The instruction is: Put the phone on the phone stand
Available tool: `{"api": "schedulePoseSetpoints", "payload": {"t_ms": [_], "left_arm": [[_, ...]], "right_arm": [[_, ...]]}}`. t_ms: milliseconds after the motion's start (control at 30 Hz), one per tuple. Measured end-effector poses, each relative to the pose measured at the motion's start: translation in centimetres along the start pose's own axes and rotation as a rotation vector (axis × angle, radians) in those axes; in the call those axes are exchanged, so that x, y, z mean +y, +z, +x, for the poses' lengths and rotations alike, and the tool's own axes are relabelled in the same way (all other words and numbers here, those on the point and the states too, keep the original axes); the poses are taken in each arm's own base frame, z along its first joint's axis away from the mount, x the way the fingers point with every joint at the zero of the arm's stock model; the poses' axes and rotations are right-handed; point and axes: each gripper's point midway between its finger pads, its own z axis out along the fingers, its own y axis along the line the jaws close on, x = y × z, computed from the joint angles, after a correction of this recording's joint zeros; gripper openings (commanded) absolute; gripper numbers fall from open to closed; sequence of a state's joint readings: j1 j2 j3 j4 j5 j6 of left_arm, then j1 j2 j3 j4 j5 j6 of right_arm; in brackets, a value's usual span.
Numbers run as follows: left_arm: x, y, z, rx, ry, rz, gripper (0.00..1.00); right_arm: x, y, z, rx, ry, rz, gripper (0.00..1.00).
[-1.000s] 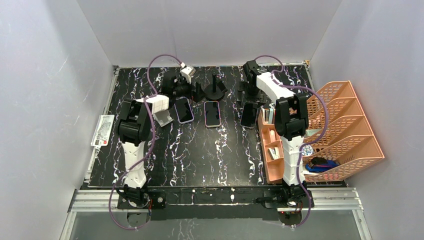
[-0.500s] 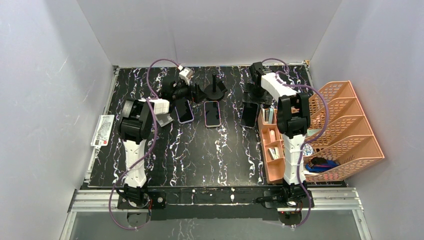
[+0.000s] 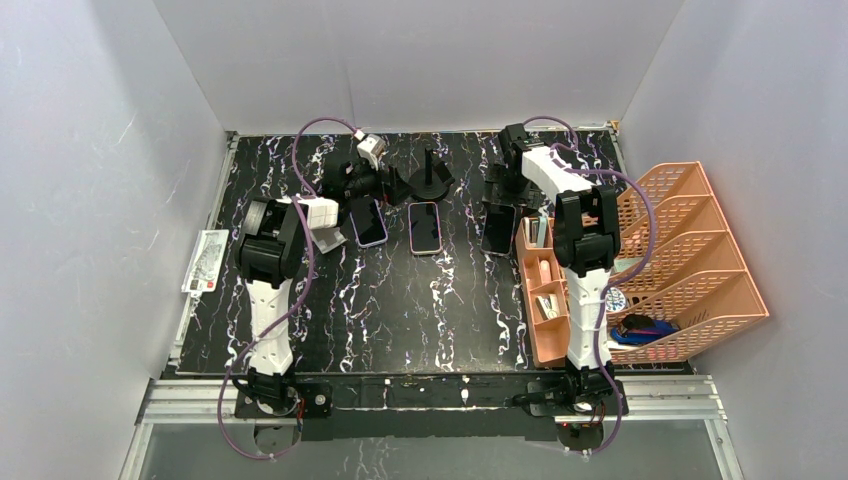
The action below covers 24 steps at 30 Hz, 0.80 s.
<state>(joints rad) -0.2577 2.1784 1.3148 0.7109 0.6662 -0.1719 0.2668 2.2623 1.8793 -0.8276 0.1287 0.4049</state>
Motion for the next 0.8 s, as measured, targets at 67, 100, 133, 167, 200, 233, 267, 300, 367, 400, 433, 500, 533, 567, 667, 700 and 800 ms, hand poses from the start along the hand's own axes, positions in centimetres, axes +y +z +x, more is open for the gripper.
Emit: {"api": "schedulePoseSetpoints", "payload": {"t_ms": [67,100,133,167,200,233,267,300,367,400,433,500,533,567,667,700,800], "left_arm": [[0.0,0.0,0.0,0.000,-0.003,0.000,0.98],[0.0,0.0,0.0,0.000,-0.004,0.000,0.98],[0.0,0.0,0.0,0.000,-0.005,0.000,0.98],[0.0,0.0,0.0,0.000,-0.005,0.000,0.98],[0.0,0.0,0.0,0.000,-0.005,0.000,0.98],[0.0,0.0,0.0,0.001,-0.005,0.000,0.98],[0.0,0.0,0.1,0.002,-0.006,0.000,0.98],[0.0,0.0,0.2,0.003,-0.007,-0.001,0.98],[0.0,-0.1,0.4,0.006,-0.009,-0.001,0.98],[0.0,-0.1,0.5,0.008,-0.010,-0.001,0.98],[0.0,-0.1,0.5,0.009,-0.011,-0.001,0.98],[0.0,-0.1,0.5,0.009,-0.011,-0.001,0.98],[0.0,-0.1,0.5,0.009,-0.011,-0.001,0.98],[0.0,-0.1,0.5,0.009,-0.011,-0.001,0.98],[0.0,-0.1,0.5,0.010,-0.010,-0.001,0.98],[0.0,-0.1,0.5,0.010,-0.009,-0.001,0.98],[0.0,-0.1,0.6,0.011,-0.007,-0.001,0.98]], "right_arm": [[0.0,-0.1,0.0,0.000,0.001,0.003,0.99],[0.0,-0.1,0.0,0.001,0.000,0.007,0.99],[0.0,-0.1,0.0,0.000,-0.001,0.012,0.99],[0.0,-0.1,0.0,-0.001,-0.004,0.017,0.99],[0.0,-0.1,0.0,-0.004,-0.007,0.023,0.99],[0.1,-0.1,0.0,-0.007,-0.008,0.025,0.99],[0.2,-0.1,0.0,-0.010,-0.009,0.028,0.99],[0.3,-0.1,-0.1,-0.014,-0.007,0.026,0.99],[0.5,-0.1,-0.2,-0.031,-0.005,0.020,0.99],[0.7,-0.2,-0.3,-0.046,-0.001,0.014,0.99],[0.8,-0.2,-0.3,-0.057,0.001,0.011,0.99],[1.1,-0.5,-0.5,-0.080,0.009,0.000,0.99],[1.3,-0.8,-0.8,-0.096,0.014,-0.008,0.99],[1.5,-0.9,-1.0,-0.108,0.014,-0.013,0.99],[2.0,-1.2,-1.6,-0.135,0.017,-0.028,0.99],[2.1,-1.2,-1.7,-0.137,0.018,-0.030,0.99],[2.3,-1.1,-1.8,-0.143,0.018,-0.037,0.99]]}}
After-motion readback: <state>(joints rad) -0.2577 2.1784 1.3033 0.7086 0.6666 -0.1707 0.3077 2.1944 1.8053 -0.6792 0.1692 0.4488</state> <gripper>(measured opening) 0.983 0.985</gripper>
